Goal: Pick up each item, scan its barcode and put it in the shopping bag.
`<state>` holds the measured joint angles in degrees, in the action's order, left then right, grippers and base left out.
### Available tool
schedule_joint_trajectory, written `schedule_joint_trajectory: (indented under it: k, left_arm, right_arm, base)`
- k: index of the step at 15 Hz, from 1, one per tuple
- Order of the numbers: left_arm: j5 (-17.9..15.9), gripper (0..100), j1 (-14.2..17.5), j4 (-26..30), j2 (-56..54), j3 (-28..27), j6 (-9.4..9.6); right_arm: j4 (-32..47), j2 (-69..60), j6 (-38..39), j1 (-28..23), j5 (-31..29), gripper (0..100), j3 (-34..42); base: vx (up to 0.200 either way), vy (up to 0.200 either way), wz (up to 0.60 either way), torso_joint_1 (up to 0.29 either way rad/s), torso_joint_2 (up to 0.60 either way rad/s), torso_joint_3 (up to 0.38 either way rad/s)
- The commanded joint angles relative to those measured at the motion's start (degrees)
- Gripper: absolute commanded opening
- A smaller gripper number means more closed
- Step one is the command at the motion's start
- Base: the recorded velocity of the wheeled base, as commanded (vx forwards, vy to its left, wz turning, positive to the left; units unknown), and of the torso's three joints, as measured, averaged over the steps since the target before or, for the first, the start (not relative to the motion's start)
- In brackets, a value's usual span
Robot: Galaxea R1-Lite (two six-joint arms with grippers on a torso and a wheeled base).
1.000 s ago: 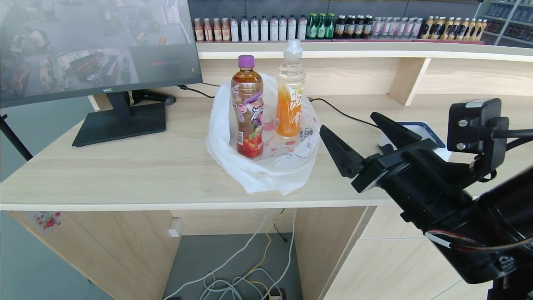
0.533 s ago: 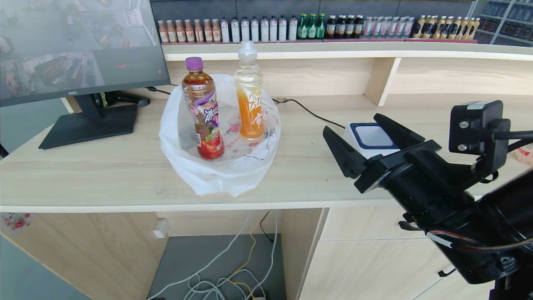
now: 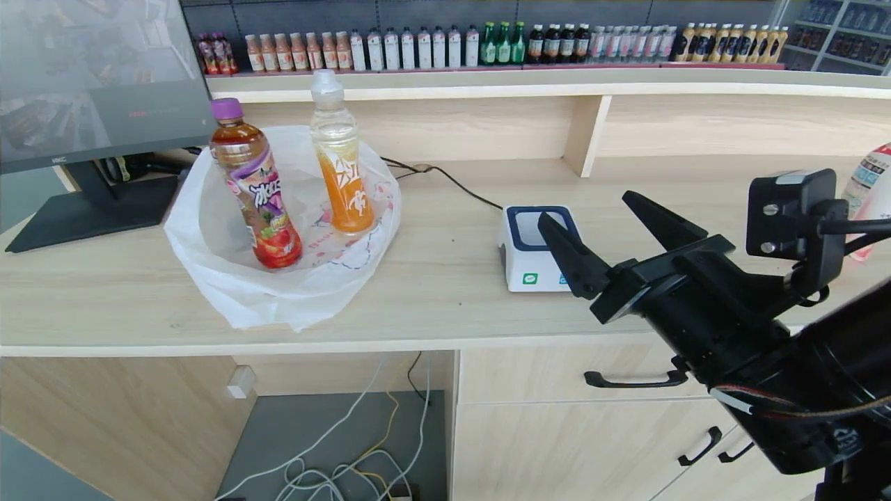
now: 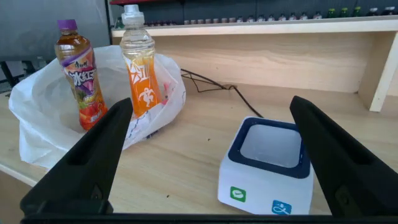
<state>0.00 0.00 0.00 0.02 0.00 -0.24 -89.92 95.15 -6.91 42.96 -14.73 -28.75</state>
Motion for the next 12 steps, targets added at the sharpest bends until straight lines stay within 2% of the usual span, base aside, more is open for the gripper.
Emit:
schedule_joint_trajectory:
  k: [1,12]
  left_arm:
    - [0.00,100,0.00,0.00,-0.02,0.00,-0.02]
    - [0.00,100,0.00,0.00,-0.02,0.00,-0.02]
  right_arm:
    - [-0.08,0.13,-0.03,0.02,-0.04,100,0.01]
    - [-0.08,-1.02,-0.03,1.16,-0.04,100,3.70]
  base:
    - [0.000,-0.200,0.00,0.002,0.00,0.002]
    - [0.000,-0.200,0.00,0.001,0.00,0.003]
